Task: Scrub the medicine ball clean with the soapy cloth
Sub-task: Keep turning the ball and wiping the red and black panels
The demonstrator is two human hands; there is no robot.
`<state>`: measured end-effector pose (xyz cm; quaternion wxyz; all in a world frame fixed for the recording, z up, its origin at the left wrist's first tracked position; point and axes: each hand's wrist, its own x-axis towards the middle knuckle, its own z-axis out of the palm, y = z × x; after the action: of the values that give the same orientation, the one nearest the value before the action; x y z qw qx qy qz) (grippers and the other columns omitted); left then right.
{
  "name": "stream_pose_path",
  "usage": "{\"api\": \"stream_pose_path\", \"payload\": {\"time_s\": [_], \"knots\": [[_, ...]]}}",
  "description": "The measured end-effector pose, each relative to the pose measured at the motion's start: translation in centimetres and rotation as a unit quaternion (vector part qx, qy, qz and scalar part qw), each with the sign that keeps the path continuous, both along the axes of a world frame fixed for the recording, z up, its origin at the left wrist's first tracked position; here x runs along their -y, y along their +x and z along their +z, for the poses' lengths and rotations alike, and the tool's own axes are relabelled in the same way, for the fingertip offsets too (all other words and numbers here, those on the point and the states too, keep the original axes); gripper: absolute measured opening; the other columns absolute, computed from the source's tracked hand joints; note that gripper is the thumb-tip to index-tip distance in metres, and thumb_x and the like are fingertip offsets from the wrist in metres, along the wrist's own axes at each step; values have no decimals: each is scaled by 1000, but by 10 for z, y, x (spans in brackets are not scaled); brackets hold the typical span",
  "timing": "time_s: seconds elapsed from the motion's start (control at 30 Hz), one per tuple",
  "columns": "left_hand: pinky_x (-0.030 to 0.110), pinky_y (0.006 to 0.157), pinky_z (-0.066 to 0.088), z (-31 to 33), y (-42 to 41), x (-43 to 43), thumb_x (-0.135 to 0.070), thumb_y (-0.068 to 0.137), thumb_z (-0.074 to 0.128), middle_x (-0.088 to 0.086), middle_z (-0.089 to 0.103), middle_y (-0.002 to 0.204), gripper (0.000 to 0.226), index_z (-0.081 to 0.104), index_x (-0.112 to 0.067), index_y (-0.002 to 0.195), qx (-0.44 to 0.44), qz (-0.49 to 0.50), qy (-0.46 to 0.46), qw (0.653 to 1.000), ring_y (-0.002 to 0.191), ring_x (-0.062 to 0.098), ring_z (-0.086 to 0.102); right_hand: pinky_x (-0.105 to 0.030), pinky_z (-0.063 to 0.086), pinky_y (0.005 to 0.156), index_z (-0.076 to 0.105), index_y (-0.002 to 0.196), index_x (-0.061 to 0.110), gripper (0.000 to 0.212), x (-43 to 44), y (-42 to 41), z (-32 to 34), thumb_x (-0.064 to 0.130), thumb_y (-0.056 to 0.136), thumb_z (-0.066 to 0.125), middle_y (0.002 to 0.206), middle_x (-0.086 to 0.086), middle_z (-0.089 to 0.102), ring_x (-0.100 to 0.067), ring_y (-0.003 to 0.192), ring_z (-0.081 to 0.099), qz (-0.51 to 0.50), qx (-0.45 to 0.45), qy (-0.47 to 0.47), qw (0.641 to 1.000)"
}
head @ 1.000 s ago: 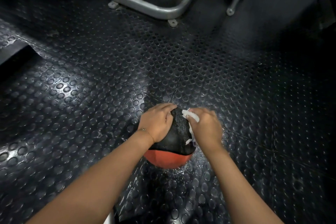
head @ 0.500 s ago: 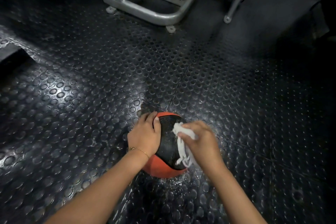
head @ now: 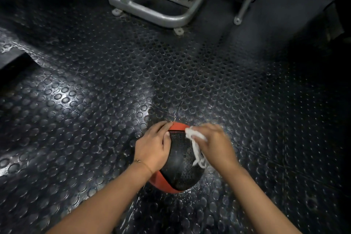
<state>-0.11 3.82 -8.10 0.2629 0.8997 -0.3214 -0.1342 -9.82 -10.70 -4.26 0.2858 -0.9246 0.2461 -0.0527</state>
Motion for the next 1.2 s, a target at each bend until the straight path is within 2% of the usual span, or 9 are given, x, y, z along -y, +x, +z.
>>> {"api": "stream_pose_path", "payload": {"time_s": [0.1, 0.27, 0.43, 0.63, 0.8, 0.87, 1.0, 1.1, 1.2], "knots": [[25, 95, 39, 4, -4, 3, -49, 79, -1, -10, 47, 139, 78, 50, -29, 135, 20, -10, -3, 1000, 126, 11, 45, -30, 39, 86, 64, 113, 21, 26, 6, 17, -7, 24, 88, 58, 110, 1, 62, -19, 106, 49, -80, -29, -3, 996], [23, 95, 39, -1, -2, 1, -47, 81, -1, -7, 47, 139, 77, 50, -27, 135, 13, 3, -16, 1000, 124, 12, 47, -29, 45, 67, 70, 94, 30, 28, -32, -7, 21, 13, 71, 72, 94, 8, 65, -19, 84, 56, 115, 18, -108, 987], [16, 101, 26, 8, -12, 14, -44, 83, 2, -7, 50, 137, 75, 54, -22, 133, 0, 0, -40, 999, 127, 10, 43, -30, 37, 80, 65, 112, 26, 26, 0, 9, 10, 22, 87, 59, 108, 3, 62, -21, 103, 50, -17, -24, -100, 995], [19, 106, 25, 8, -12, 25, -43, 82, -2, -8, 49, 139, 78, 53, -22, 133, 16, -37, -21, 999, 129, 10, 42, -30, 48, 71, 68, 101, 28, 28, -14, -13, 21, 15, 76, 70, 94, 7, 64, -19, 86, 55, 70, -1, -125, 990], [23, 103, 32, 9, -14, 45, -39, 92, 9, -14, 49, 136, 60, 55, -29, 130, 5, -34, 11, 999, 126, 7, 43, -28, 37, 83, 64, 112, 26, 25, 20, -6, -1, 23, 90, 55, 113, 5, 59, -18, 107, 48, -95, -59, -35, 993], [20, 97, 34, 9, -9, 44, -32, 98, 20, -16, 47, 137, 47, 55, -32, 129, -12, -14, 13, 1000, 125, 6, 44, -26, 36, 79, 65, 110, 28, 23, 7, -15, 2, 23, 89, 57, 109, 9, 58, -13, 105, 46, -108, -30, -8, 994], [19, 91, 37, 6, 0, 32, -42, 86, 10, -19, 48, 136, 63, 57, -35, 127, -24, 3, -12, 1000, 123, 4, 46, -23, 38, 78, 67, 106, 29, 25, -26, -49, 3, 17, 84, 63, 104, 17, 56, -6, 99, 45, -75, 48, 14, 996], [18, 90, 38, 5, -3, 26, -50, 78, 1, -21, 48, 136, 75, 57, -36, 126, -12, -7, -22, 1000, 123, 2, 46, -10, 35, 66, 65, 108, 26, 23, -4, -32, -9, 23, 87, 59, 102, 15, 56, -5, 93, 50, -141, 15, 73, 987], [20, 89, 38, 12, -3, 30, -45, 85, 10, -19, 48, 136, 63, 57, -36, 126, -19, 1, 1, 1000, 122, 4, 48, -12, 35, 61, 67, 106, 21, 20, 13, -15, -16, 21, 88, 57, 95, 7, 61, -10, 84, 56, -181, 9, 100, 978]]}}
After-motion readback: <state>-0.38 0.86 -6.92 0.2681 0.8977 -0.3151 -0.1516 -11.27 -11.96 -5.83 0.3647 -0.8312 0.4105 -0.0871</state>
